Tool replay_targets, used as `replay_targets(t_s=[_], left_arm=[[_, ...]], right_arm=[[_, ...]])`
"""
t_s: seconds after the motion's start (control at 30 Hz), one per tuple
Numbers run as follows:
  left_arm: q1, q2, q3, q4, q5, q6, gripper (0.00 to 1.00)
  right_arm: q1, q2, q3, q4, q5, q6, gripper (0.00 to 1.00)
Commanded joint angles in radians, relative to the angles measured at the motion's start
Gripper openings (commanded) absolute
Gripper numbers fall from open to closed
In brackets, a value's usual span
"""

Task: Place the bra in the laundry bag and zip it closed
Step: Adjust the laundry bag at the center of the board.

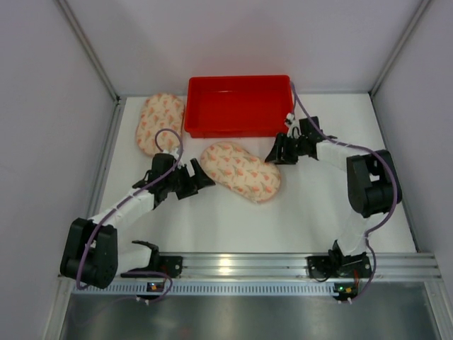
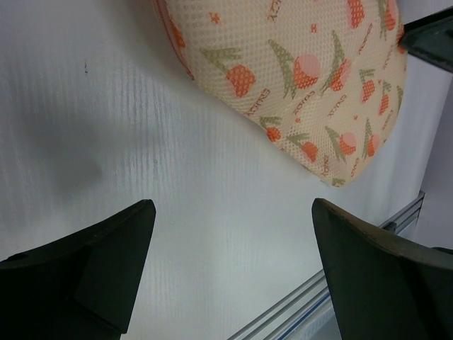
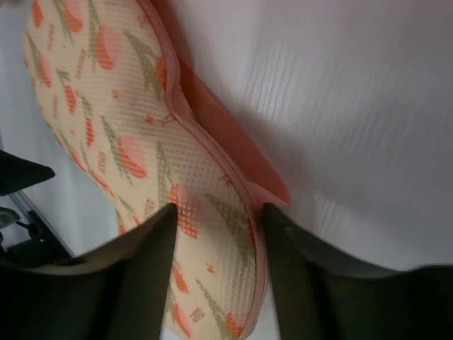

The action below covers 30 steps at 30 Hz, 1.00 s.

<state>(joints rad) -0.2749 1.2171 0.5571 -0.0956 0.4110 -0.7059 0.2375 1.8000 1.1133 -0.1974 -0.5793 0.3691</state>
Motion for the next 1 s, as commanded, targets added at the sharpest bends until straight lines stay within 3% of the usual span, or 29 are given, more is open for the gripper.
replay_targets(t_s=[0.0, 0.1, 0.17, 0.37, 0.6, 0.8, 0.83, 0.9, 0.93, 0.97], left_arm=[[-0.003, -0.04, -0.005, 0.042, 0.002, 0.005, 0.98], [-0.003, -0.041, 0.0, 0.013, 0.005, 0.008, 0.98], [-0.003, -0.036, -0.005, 0.013, 0.015, -0.001, 0.97], [-0.006, -0.001, -0.005, 0.043, 0.0, 0.016, 0.94], [-0.052, 0.056, -0.003, 0.131, 0.026, -0.073, 0.91], [-0.056, -0.004, -0.022, 0.062, -0.026, -0.099, 0.93], [-0.056, 0.001, -0.02, 0.082, -0.026, -0.099, 0.87], [-0.058, 0.057, 0.01, 0.141, -0.046, -0.083, 0.76], [-0.058, 0.086, 0.029, 0.164, -0.049, -0.069, 0.63], [-0.064, 0.126, 0.05, 0.177, -0.048, -0.043, 0.57]], right_arm=[[0.049, -0.01, -0.07, 0.084, 0.018, 0.025, 0.42], [0.075, -0.059, -0.141, 0.104, 0.021, 0.068, 0.22], [0.089, -0.083, -0.207, 0.099, -0.014, 0.112, 0.18], [0.154, -0.165, -0.28, 0.099, -0.001, 0.096, 0.19], [0.192, -0.153, -0.3, 0.111, -0.019, 0.177, 0.19], [0.238, -0.148, -0.32, 0.101, 0.003, 0.218, 0.09], [0.253, -0.151, -0.32, 0.099, -0.001, 0.22, 0.1], [0.266, -0.166, -0.323, 0.101, -0.031, 0.217, 0.32], [0.273, -0.172, -0.323, 0.099, -0.043, 0.215, 0.38], [0.275, -0.194, -0.326, 0.093, -0.053, 0.212, 0.5]])
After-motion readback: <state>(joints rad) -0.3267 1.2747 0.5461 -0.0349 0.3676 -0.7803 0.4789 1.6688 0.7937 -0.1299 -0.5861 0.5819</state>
